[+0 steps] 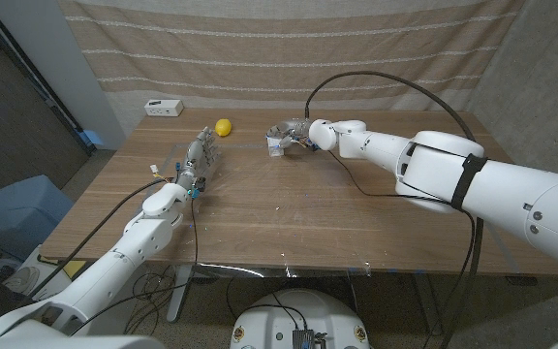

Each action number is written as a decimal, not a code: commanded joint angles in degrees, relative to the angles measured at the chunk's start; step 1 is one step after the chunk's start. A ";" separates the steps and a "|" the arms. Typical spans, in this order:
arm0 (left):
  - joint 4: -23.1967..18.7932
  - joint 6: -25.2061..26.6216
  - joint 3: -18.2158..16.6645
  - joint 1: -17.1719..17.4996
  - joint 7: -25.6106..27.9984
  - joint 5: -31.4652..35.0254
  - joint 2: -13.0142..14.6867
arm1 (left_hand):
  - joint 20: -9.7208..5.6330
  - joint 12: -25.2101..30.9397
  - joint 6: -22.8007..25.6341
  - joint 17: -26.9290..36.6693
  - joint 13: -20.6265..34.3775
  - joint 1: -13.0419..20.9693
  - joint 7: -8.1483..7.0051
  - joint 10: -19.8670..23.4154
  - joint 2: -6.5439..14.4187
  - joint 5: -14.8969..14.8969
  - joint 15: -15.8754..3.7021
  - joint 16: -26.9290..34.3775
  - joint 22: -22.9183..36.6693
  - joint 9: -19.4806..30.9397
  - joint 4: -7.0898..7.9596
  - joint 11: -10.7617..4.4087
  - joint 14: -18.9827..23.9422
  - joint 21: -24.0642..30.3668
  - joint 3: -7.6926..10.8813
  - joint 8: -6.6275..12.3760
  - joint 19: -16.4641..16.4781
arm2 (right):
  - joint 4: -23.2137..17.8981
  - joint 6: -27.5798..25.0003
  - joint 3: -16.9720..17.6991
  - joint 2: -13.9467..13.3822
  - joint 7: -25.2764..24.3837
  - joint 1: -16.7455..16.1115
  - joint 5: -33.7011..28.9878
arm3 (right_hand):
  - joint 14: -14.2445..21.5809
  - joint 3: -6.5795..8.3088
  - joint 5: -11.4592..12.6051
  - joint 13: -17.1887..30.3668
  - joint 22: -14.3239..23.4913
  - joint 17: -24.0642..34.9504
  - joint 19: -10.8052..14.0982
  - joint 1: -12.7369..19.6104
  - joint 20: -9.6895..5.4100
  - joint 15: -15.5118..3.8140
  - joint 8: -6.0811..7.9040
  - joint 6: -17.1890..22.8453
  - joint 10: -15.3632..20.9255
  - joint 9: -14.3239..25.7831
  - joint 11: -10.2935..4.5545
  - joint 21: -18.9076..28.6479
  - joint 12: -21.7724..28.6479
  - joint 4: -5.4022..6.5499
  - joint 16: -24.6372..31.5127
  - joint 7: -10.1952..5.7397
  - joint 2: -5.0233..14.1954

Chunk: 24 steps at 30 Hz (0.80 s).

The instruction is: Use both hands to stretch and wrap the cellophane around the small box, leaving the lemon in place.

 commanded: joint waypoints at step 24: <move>0.00 0.22 1.14 -0.96 -3.06 0.10 0.41 | 0.25 0.37 0.29 0.22 0.03 -0.26 0.07 0.73 0.11 -0.06 0.37 0.23 0.08 0.35 -0.02 0.23 1.11 -0.59 -0.22 0.02 0.71 | -35.51 1.01 11.77 -22.01 -19.98 -13.83 -6.54 | 9.80 0.09 0.21 7.02 1.51 6.83 -1.20 7.89 0.11 -7.56 0.74 23.62 19.73 1.29 -0.52 5.94 11.33 0.50 3.15 7.16 2.40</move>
